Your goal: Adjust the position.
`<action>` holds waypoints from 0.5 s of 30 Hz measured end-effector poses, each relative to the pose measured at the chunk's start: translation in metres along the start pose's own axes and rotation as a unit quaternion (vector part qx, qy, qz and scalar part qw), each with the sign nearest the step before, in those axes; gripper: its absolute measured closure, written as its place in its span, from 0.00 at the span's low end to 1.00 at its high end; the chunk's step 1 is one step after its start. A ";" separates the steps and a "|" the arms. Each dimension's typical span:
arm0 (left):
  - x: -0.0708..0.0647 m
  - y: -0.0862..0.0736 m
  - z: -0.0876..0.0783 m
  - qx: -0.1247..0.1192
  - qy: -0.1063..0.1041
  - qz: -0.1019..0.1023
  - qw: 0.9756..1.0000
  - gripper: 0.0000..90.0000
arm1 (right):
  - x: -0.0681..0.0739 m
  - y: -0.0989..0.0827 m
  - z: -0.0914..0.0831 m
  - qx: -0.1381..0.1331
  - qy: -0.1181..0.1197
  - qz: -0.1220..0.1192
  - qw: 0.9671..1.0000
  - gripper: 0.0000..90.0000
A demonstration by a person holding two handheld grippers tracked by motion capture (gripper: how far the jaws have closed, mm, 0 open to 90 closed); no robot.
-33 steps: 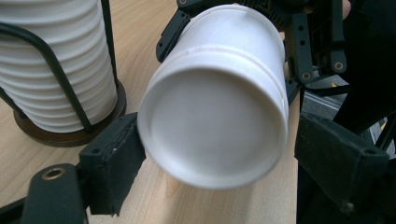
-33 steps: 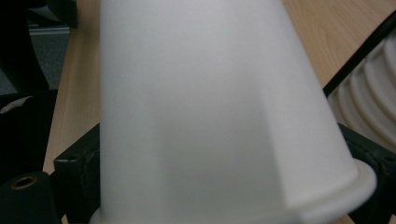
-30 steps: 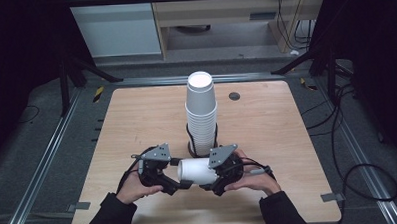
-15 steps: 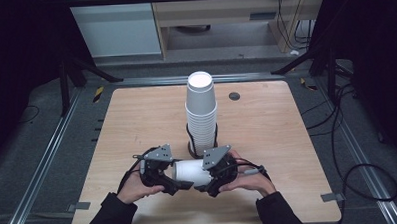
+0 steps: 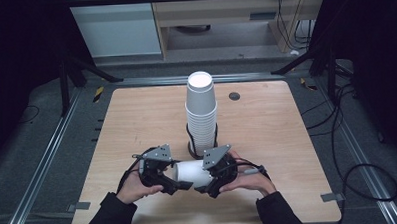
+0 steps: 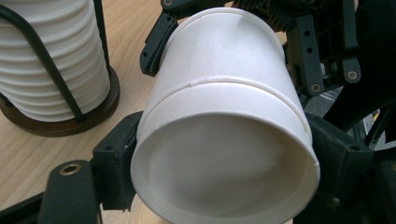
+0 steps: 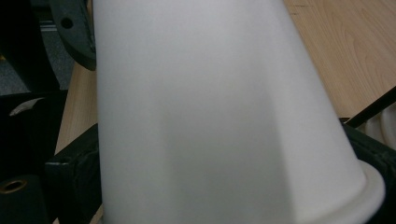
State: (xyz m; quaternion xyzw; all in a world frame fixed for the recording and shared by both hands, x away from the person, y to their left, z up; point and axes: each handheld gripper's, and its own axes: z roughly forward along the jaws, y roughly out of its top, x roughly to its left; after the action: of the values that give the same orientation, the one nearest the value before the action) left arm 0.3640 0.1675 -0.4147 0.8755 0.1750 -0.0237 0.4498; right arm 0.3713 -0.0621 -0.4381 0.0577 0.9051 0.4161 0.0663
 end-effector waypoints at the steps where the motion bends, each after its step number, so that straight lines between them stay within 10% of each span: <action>1: 0.000 0.000 0.000 0.000 0.000 0.000 1.000 0.24 | 0.000 0.000 0.000 0.000 0.000 0.000 1.000 0.06; 15: 0.007 -0.002 -0.018 -0.021 0.032 -0.005 0.999 0.24 | -0.010 -0.001 -0.032 -0.059 -0.013 0.030 0.998 0.05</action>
State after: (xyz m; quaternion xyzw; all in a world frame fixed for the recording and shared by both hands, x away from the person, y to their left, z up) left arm 0.3674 0.1850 -0.4066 0.8654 0.1939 0.0057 0.4621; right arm 0.3753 -0.0882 -0.4178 0.0858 0.8758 0.4701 0.0687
